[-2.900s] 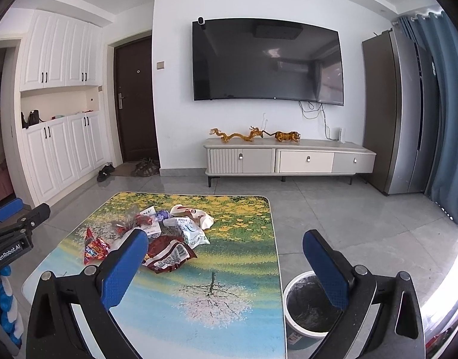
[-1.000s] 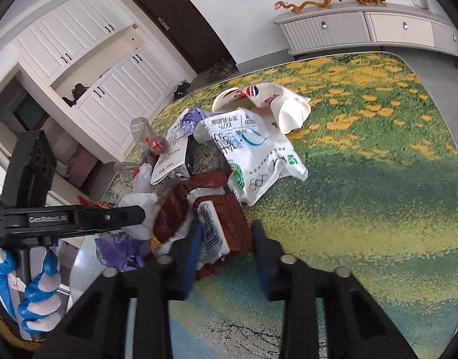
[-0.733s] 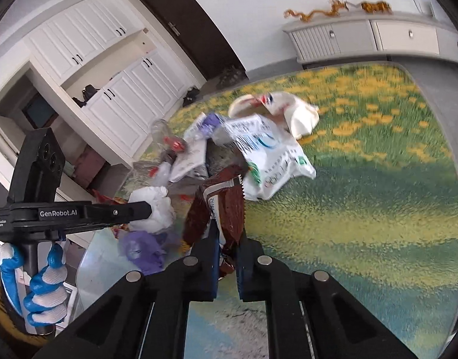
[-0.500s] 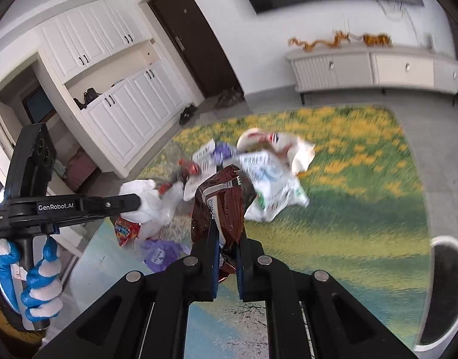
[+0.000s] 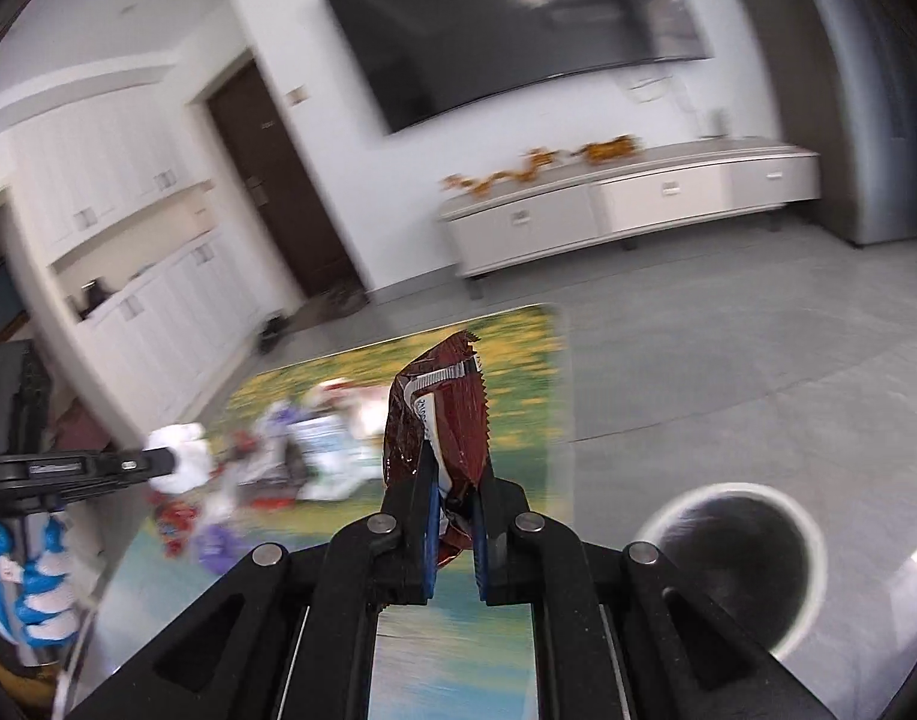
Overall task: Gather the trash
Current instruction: 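Carry both held items over the white bin and open both tools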
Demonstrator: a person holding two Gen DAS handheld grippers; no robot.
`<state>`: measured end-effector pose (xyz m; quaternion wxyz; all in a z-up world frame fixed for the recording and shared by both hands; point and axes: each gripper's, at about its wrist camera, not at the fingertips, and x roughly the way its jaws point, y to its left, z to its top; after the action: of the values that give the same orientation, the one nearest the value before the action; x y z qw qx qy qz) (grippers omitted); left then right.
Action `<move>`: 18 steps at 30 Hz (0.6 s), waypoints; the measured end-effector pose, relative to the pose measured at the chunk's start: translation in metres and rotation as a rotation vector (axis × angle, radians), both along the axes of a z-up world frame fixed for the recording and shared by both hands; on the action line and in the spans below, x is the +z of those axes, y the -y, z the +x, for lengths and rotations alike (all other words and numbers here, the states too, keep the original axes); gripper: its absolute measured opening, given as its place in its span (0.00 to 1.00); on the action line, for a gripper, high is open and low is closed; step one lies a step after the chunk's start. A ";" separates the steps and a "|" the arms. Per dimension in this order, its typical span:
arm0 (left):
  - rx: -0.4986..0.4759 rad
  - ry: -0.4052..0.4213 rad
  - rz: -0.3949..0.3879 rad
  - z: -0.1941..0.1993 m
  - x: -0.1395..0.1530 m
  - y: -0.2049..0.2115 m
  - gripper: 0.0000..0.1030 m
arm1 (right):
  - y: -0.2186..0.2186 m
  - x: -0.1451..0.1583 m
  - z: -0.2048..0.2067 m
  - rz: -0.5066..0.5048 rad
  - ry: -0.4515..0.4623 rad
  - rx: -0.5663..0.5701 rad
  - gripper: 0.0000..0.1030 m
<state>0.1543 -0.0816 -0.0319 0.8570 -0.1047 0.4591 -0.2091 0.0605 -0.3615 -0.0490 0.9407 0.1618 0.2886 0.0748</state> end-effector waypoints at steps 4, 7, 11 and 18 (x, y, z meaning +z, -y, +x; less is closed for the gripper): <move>-0.131 -0.003 0.020 0.006 -0.004 0.074 0.07 | 0.047 -0.020 -0.010 -0.007 -0.043 -0.124 0.08; -0.212 -0.022 0.030 0.012 -0.013 0.123 0.07 | 0.077 -0.040 -0.011 -0.023 -0.089 -0.203 0.08; -0.305 -0.061 0.054 0.022 -0.037 0.189 0.07 | 0.111 -0.069 -0.008 -0.042 -0.161 -0.278 0.09; -0.360 -0.116 0.109 0.041 -0.086 0.266 0.08 | 0.142 -0.116 0.013 -0.042 -0.264 -0.331 0.10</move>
<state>0.1952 -0.3478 -0.1176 0.7823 0.0139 0.5296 -0.3277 0.0732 -0.5038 -0.1653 0.8973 0.1957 0.3805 -0.1089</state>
